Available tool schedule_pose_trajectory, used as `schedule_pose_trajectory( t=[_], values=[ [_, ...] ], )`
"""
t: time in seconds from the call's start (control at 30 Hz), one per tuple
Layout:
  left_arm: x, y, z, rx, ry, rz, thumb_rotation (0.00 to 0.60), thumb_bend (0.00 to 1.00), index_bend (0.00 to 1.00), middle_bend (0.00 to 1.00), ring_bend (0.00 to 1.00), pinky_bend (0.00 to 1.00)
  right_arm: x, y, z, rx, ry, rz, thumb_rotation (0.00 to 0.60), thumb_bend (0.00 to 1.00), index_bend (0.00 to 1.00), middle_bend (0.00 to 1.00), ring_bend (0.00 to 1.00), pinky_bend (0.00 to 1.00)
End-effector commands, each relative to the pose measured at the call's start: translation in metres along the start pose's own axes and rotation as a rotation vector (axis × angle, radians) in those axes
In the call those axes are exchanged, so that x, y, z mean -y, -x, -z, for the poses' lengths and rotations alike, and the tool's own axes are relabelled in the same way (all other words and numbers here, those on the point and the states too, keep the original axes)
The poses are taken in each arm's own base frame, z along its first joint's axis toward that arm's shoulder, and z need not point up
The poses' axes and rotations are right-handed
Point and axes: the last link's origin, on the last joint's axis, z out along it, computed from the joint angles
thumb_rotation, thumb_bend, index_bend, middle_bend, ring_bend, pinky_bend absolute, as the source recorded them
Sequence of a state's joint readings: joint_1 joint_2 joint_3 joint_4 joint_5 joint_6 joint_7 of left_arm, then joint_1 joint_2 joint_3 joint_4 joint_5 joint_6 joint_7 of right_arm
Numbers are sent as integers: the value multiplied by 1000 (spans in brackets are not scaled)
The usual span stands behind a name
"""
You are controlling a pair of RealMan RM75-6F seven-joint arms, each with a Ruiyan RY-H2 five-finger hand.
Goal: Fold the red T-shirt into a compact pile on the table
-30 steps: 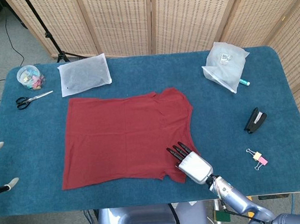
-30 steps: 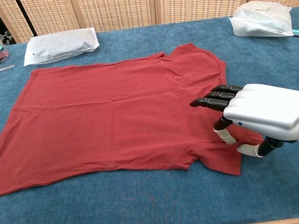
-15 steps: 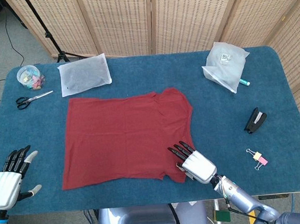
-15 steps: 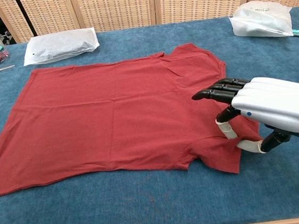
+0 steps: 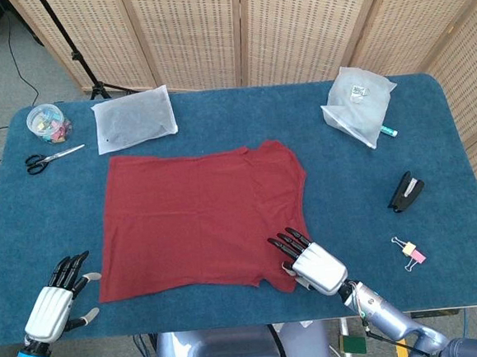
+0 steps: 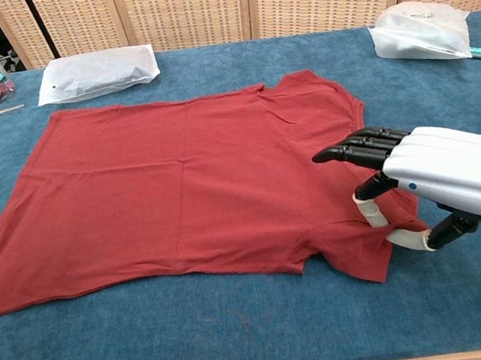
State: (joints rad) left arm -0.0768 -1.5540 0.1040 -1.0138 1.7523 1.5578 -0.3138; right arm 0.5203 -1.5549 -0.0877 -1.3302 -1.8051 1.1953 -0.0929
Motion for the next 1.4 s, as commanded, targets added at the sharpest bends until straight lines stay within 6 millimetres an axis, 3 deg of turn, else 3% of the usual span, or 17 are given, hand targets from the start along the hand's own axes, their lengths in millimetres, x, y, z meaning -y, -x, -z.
schedule_pose_trajectory(
  t=[0.03, 0.77, 1.1, 1.4],
  values=[
    [0, 1, -3, 2, -5, 2, 600, 197, 350, 0, 0, 0, 0, 1, 0, 1, 0, 1, 600, 543, 644, 58, 0, 0],
    [-7, 29, -17, 74, -10, -29, 600, 212, 393, 0, 0, 0, -5, 1, -1, 6, 21, 5, 600, 549, 644, 58, 0, 0],
    [-5, 31, -21, 78, -16, -26, 600, 341, 406, 0, 0, 0, -7, 0, 0, 5, 26, 5, 600, 569, 644, 58, 0, 0],
    [-5, 33, -22, 99, -24, -24, 600, 368, 482, 0, 0, 0, -7, -1, 0, 5, 29, 4, 600, 569, 644, 58, 0, 0]
  ],
)
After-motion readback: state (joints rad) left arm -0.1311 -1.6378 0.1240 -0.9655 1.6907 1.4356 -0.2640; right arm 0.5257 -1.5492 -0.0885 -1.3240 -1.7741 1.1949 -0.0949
